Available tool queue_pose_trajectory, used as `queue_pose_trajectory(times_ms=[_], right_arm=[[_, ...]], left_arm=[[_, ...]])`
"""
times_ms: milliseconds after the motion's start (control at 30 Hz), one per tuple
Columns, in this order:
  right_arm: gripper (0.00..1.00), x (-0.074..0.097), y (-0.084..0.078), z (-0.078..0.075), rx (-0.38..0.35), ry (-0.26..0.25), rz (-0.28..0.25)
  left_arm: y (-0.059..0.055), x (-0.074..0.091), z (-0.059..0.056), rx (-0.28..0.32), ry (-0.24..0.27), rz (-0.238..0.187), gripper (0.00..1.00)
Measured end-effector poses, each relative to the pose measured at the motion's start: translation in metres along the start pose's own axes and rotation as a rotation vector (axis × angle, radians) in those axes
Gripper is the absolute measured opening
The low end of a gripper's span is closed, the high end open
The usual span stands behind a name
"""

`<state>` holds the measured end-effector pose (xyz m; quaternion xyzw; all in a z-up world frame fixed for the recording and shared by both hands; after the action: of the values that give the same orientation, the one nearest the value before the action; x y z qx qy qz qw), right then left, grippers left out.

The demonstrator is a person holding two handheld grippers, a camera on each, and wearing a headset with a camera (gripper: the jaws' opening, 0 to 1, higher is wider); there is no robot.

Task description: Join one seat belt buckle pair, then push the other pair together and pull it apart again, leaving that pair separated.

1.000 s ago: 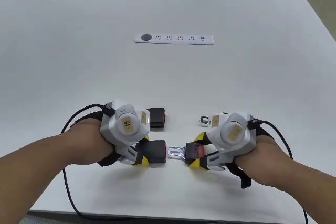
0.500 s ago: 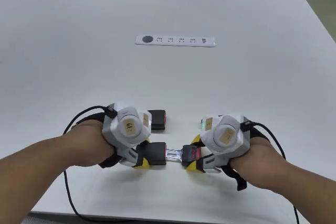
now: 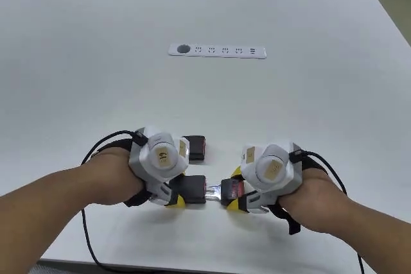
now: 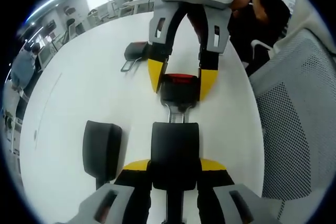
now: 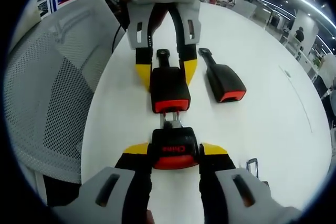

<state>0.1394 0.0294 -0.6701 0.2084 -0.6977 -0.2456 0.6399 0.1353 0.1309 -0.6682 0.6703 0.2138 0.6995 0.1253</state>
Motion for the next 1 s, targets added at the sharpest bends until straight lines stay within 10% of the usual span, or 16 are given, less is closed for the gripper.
queue_pose_trajectory(times_ms=[333,1000], right_arm=[[0.33,0.000,-0.004,-0.002,-0.052,0.025,-0.097],[0.32,-0.006,0.007,0.000,-0.017,0.020,-0.094]], left_arm=[[0.001,0.000,-0.001,-0.017,-0.004,-0.022,0.34],[0.000,-0.001,0.002,-0.058,-0.030,-0.039,0.32]])
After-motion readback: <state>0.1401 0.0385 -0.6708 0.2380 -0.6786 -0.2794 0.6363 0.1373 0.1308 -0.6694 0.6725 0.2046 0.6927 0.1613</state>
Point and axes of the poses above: the centre of the closed fingertips' face, and the gripper's own axes: x roughly backward along the fingers, z roughly to its left, y roughly out of its top, the point moved 3 cm from there along x, roughly backward along the fingers, and after that the axes turned 1 degree about -z, right-handed, at the moved point
